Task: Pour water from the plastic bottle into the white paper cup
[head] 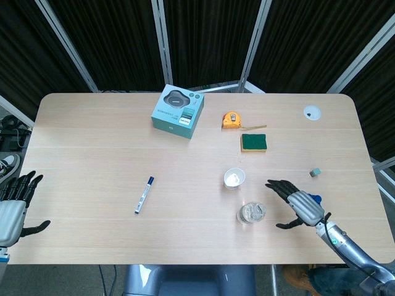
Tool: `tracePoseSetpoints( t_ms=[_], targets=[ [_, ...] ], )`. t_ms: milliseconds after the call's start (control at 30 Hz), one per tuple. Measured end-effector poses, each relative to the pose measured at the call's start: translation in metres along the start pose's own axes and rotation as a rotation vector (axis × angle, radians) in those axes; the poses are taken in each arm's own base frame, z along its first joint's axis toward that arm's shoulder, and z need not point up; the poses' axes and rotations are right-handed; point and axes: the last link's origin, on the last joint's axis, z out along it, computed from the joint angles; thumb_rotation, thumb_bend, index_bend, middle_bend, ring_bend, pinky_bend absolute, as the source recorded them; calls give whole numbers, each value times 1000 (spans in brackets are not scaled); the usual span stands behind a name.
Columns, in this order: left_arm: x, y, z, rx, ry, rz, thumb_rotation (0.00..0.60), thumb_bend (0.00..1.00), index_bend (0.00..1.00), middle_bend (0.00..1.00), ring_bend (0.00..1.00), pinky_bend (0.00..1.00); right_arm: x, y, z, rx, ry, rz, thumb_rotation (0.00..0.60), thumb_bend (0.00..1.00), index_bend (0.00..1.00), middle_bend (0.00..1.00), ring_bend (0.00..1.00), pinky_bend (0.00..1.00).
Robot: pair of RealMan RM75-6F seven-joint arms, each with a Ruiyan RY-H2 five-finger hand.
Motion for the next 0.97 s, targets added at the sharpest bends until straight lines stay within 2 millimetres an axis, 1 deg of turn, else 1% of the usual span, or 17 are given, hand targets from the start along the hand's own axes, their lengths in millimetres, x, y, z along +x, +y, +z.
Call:
tracePoseSetpoints(
  t_ms=[67,167,300,433,567,800,900,967],
  targets=[
    [1,0,-1,-2,5,-4,600,15,0,0,0,0,6,3,-6,-19,34,-67,600,0,0,0,0,0],
    [3,1,-2,-12,10,-10,600,14,0,0,0,0,19,10,-21,-67,101,-186,600,0,0,0,0,0],
    [6,1,-5,-24,13,-25,600,15,0,0,0,0,39,17,-43,-159,209,-332,600,0,0,0,0,0],
    [8,0,-6,-31,23,-27,600,15,0,0,0,0,54,15,-59,-235,301,-382,600,0,0,0,0,0],
    [8,-1,-4,-39,50,-13,600,15,0,0,0,0,62,3,-69,-271,374,-357,600,0,0,0,0,0],
    [9,-3,-3,-60,95,-6,600,14,0,0,0,0,70,-35,-85,-321,456,-305,600,0,0,0,0,0],
    [9,-5,-3,-59,104,-7,600,15,0,0,0,0,73,-47,-93,-355,483,-315,600,0,0,0,0,0],
    [10,-5,-3,-57,103,-10,600,15,0,0,0,0,75,-51,-98,-376,501,-325,600,0,0,0,0,0]
  ],
)
